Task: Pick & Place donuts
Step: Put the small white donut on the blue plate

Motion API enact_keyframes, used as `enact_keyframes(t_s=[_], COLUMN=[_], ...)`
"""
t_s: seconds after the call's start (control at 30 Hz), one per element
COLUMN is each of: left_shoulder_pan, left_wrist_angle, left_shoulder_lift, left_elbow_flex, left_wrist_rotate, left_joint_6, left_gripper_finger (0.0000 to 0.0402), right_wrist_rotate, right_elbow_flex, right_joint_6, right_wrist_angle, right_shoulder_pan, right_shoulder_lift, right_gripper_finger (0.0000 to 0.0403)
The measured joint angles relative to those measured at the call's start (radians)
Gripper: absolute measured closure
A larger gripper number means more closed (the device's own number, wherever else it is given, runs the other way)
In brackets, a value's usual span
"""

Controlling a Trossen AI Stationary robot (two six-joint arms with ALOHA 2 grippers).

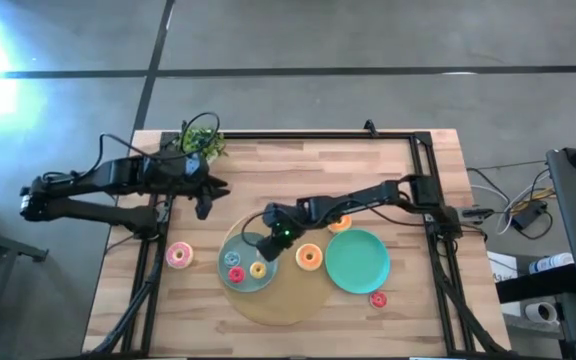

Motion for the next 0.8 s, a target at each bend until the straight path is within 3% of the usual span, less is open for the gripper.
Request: enact_keyframes(t_s=[0.33, 0.8], left_shoulder_pan=[0.0, 0.0], left_wrist_angle=[0.048, 0.05], left_shoulder_lift=[-0.036, -0.04], left_elbow_flex=[-0.058, -0.058], left_wrist_rotate=[0.001, 0.001], left_joint_6=[-0.001, 0.059], left_gripper_finger=[0.03, 0.03], right_wrist_rotate=[0.091, 0.162], right_elbow_flex=[0.019, 0.022], right_joint_6=[0.032, -0.008], right_wrist_angle=[0.0, 0.002], right_shoulder_pan=[0.011, 0.011], right_shoulder_lift=[0.025, 0.025], right_gripper_finger=[0.0378, 0.0245])
